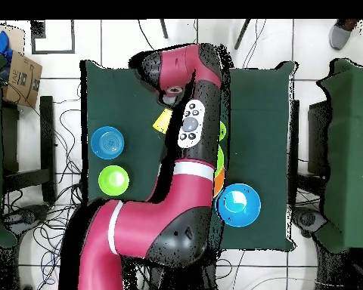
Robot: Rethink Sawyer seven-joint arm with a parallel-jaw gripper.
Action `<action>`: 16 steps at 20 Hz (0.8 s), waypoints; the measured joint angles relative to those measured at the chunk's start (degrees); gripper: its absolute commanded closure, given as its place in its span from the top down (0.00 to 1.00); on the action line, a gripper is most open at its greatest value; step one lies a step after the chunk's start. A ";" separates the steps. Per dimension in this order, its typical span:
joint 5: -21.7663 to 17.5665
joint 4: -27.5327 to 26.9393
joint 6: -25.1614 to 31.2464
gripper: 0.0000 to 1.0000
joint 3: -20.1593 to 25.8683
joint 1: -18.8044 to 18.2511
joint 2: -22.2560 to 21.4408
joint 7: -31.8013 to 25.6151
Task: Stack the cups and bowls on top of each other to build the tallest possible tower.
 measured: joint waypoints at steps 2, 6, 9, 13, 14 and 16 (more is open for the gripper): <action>0.00 0.95 -0.37 1.00 -0.32 -0.09 -0.61 0.00; 0.01 2.69 -1.37 1.00 -0.71 -0.47 -1.63 0.00; 0.01 4.29 -2.65 1.00 -0.97 -0.73 -2.32 0.00; 0.02 6.01 -4.45 1.00 -1.01 -0.90 -2.91 0.00; 0.02 6.48 -5.04 1.00 -1.01 -0.94 -3.06 0.00; 0.02 7.43 -6.33 1.00 -1.01 -1.12 -3.18 0.00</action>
